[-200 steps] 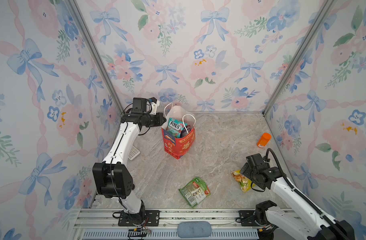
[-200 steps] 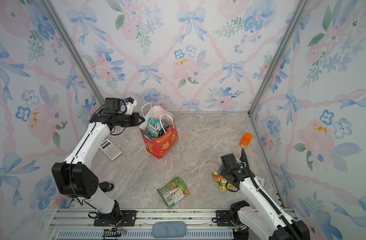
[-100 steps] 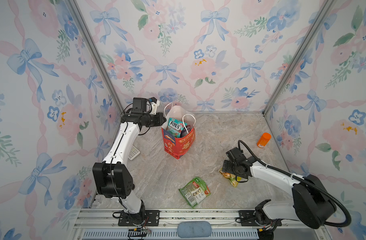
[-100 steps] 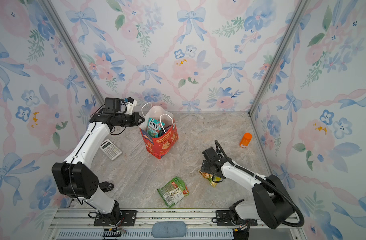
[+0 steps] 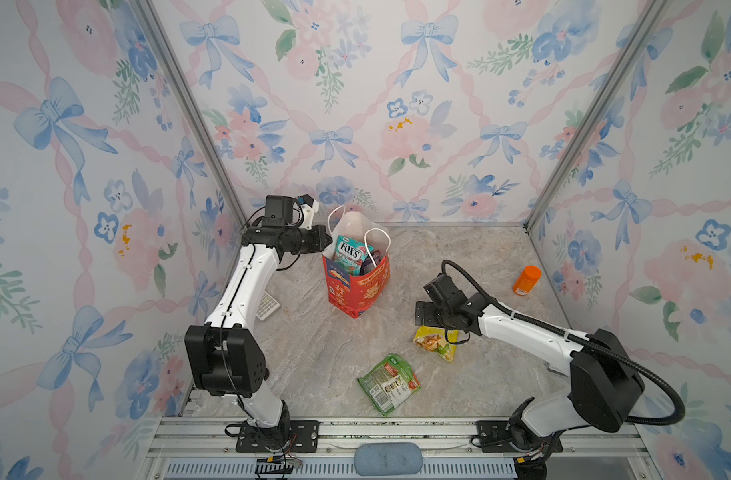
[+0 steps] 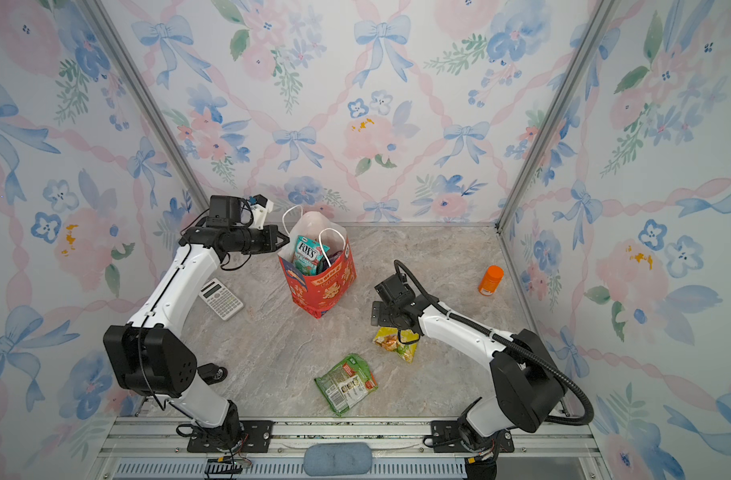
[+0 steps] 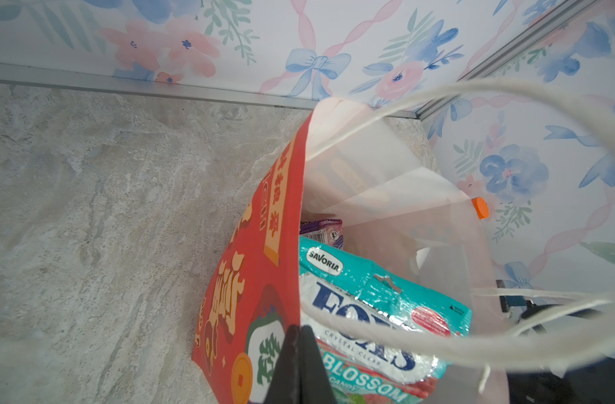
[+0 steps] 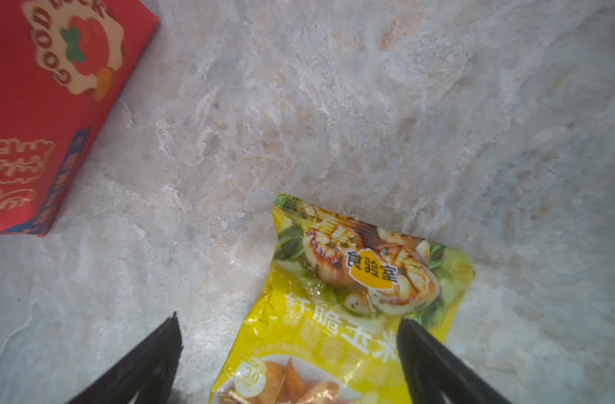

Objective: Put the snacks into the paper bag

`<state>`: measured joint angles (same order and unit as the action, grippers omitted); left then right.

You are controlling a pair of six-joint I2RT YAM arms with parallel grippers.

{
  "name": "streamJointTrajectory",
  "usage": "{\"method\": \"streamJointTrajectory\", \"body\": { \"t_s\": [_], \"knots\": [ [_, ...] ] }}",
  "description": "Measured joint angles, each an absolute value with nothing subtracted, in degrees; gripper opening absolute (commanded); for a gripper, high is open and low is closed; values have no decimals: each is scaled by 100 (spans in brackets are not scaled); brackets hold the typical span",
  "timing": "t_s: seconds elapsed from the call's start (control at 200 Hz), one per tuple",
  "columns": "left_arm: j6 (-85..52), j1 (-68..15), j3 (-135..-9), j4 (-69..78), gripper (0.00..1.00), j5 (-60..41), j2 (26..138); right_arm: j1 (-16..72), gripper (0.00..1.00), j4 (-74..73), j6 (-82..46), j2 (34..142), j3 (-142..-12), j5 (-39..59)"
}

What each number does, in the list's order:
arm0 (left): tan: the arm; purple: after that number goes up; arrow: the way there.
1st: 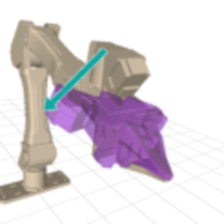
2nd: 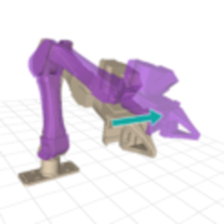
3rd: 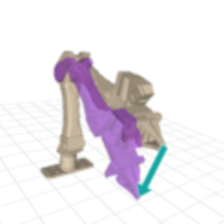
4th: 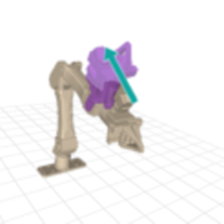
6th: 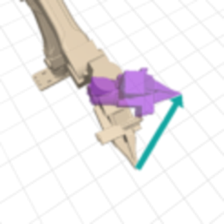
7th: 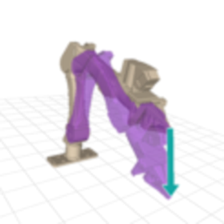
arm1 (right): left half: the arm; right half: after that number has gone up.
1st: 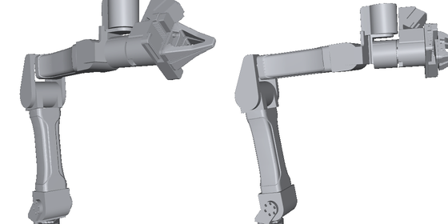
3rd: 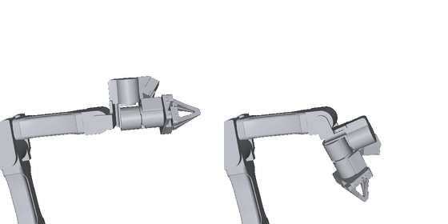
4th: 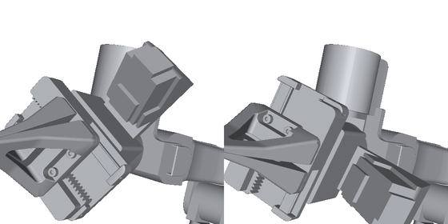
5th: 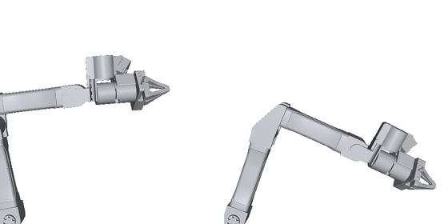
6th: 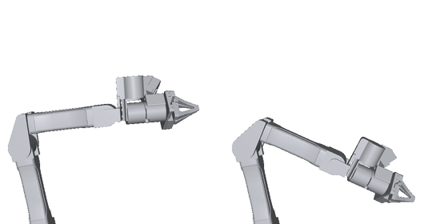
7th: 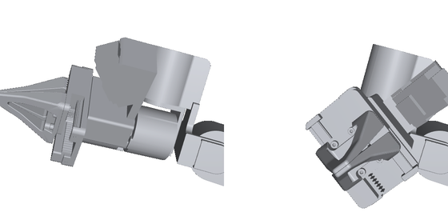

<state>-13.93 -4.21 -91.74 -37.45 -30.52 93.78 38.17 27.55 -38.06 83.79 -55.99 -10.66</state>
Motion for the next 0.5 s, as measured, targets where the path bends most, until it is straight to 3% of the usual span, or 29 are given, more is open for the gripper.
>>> {"method": "streamJointTrajectory", "body": {
  "t_s": [0.32,0.5],
  "knots": [
    [-1393,-421,-9170,-3741,0,-3052,9378,2351,80,2165,-4121,7133,-3999,198],
    [-1393,-421,-9170,-3741,0,-3055,9378,2167,73,1909,-4335,7072,-3450,731]
  ]
}}
